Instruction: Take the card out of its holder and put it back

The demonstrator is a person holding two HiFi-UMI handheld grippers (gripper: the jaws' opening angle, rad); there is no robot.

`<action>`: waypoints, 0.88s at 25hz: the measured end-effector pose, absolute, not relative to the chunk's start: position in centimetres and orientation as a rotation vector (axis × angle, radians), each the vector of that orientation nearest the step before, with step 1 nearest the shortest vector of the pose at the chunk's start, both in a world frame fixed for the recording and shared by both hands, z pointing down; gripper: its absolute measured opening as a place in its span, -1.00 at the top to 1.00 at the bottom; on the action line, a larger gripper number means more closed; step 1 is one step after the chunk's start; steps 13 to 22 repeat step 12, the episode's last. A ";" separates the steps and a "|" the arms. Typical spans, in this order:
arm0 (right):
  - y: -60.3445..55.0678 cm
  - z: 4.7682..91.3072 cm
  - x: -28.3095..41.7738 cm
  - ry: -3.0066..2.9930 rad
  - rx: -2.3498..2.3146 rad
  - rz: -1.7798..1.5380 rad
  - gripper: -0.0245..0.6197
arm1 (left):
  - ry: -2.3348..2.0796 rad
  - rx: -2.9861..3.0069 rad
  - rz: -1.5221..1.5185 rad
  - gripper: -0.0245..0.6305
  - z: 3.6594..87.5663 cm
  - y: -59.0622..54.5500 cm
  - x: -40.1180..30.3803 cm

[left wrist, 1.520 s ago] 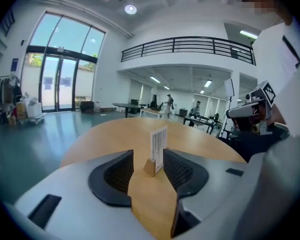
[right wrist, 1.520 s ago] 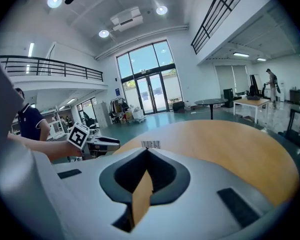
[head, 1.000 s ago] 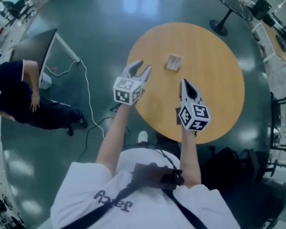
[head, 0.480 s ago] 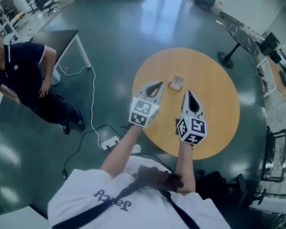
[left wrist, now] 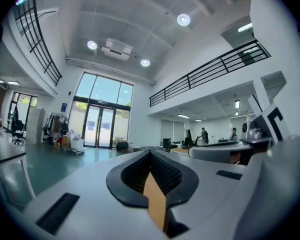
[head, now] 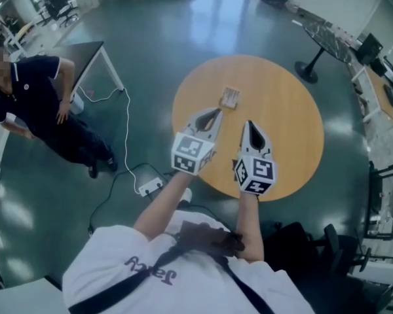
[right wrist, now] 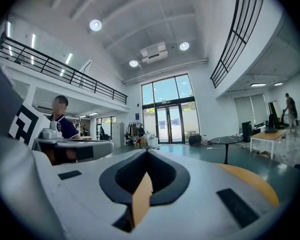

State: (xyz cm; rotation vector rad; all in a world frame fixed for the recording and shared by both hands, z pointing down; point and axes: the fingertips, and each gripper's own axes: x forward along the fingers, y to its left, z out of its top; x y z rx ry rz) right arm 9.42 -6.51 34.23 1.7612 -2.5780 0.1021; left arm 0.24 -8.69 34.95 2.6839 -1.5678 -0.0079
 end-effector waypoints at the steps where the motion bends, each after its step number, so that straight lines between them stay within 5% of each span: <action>1: -6.2 34.0 9.9 -2.583 1.768 0.096 0.87 | -1.569 2.688 -0.005 0.89 34.9 -8.2 0.6; 22: -2.4 36.8 13.8 -2.588 1.790 0.206 0.87 | -1.577 2.659 0.063 0.89 36.8 -3.1 3.1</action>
